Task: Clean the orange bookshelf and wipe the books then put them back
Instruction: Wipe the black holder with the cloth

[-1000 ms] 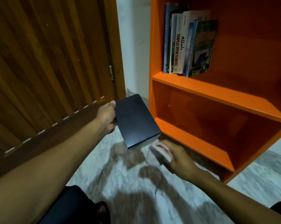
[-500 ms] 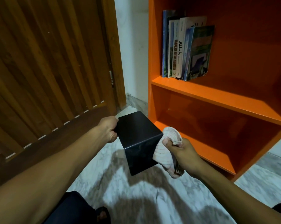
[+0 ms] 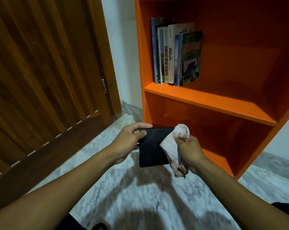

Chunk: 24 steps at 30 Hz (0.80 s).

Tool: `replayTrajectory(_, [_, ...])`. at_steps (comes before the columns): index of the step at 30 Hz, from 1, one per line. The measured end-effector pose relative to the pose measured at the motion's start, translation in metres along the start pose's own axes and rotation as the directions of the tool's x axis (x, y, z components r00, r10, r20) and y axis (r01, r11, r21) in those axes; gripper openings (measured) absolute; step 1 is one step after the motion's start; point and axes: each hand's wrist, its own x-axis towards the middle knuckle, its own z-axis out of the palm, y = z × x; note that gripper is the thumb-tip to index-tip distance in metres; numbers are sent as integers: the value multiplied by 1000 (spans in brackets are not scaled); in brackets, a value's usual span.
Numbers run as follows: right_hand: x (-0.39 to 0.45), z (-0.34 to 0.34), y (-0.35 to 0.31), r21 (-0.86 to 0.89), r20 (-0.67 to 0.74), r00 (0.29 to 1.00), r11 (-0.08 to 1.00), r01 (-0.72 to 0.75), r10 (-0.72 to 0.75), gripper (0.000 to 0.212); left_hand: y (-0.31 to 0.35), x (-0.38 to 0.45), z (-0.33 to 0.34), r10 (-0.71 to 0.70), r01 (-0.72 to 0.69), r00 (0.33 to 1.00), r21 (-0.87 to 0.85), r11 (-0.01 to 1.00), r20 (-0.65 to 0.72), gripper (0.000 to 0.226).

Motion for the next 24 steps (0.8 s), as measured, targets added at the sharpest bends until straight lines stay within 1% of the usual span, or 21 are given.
replayTrajectory(2, [2, -2, 0, 9, 16, 997, 997, -72, 72, 30, -4, 2, 2, 14, -14, 1000, -13, 1000, 8, 32])
replayTrajectory(3, [3, -4, 0, 20, 29, 995, 995, -97, 96, 27, -5, 2, 3, 13, -13, 1000, -22, 1000, 7, 32])
replayTrajectory(5, [3, -7, -6, 111, 39, 985, 979, -172, 169, 20, -7, 3, 3, 0, 0, 1000, -42, 999, -5, 32])
replayTrajectory(6, [4, -10, -10, 204, 49, 974, 952, -226, 221, 20, -7, 4, 3, -8, 7, 1000, -50, 999, -12, 31])
replayTrajectory(8, [6, -16, -19, 405, 119, 941, 850, -338, 317, 26, -8, 4, 1, -18, 17, 1000, -52, 999, -22, 30])
replayTrajectory(10, [1, -24, -34, 527, 202, 920, 754, -391, 336, 26, -8, 4, 0, -18, 17, 1000, -48, 999, -21, 30])
replayTrajectory(11, [0, -27, -40, 591, 217, 926, 713, -377, 309, 25, -8, 4, 0, -16, 15, 1000, -45, 999, -19, 30])
replayTrajectory(12, [1, -30, -44, 633, 195, 942, 699, -333, 272, 23, -8, 5, 0, -14, 13, 1000, -41, 999, -17, 29])
replayTrajectory(13, [1, -32, -49, 672, 160, 960, 687, -276, 229, 22, -8, 5, 0, -11, 10, 1000, -35, 999, -18, 29])
replayTrajectory(14, [3, -33, -50, 689, 91, 978, 697, -200, 190, 20, -8, 6, 1, -7, 6, 1000, -32, 999, -18, 29])
replayTrajectory(15, [4, -30, -51, 659, 1, 990, 744, -109, 143, 14, -8, 6, 2, -3, 2, 1000, -33, 999, -19, 29])
replayTrajectory(16, [4, -26, -50, 565, -100, 992, 825, -10, 80, 14, -7, 7, 3, 3, -3, 1000, -41, 999, -19, 29])
replayTrajectory(17, [2, -19, -48, 416, -182, 983, 905, 91, -15, 18, -7, 7, 5, 9, -10, 1000, -55, 998, -19, 29])
replayTrajectory(18, [0, -11, -42, 235, -213, 963, 949, 212, -162, 22, -6, 7, 8, 16, -17, 1000, -80, 997, -22, 29])
replayTrajectory(19, [-5, -1, -35, 49, -175, 929, 939, 340, -327, 28, -6, 8, 11, 21, -24, 999, -114, 993, -28, 30])
replayTrajectory(20, [-10, 9, -26, -133, -60, 885, 883, 451, -461, 41, -5, 8, 14, 25, -30, 999, -156, 987, -35, 31])
replayTrajectory(21, [-11, 17, -14, -281, 69, 838, 795, 538, -542, 54, -4, 10, 17, 25, -34, 999, -199, 979, -44, 32])
replayTrajectory(22, [-14, 23, -3, -374, 155, 805, 720, 584, -572, 58, -3, 12, 19, 18, -31, 998, -246, 969, -55, 33])
replayTrajectory(24, [-23, 31, 11, -433, 246, 732, 604, 669, -635, 52, -1, 15, 18, -17, -14, 996, -338, 941, -89, 34])
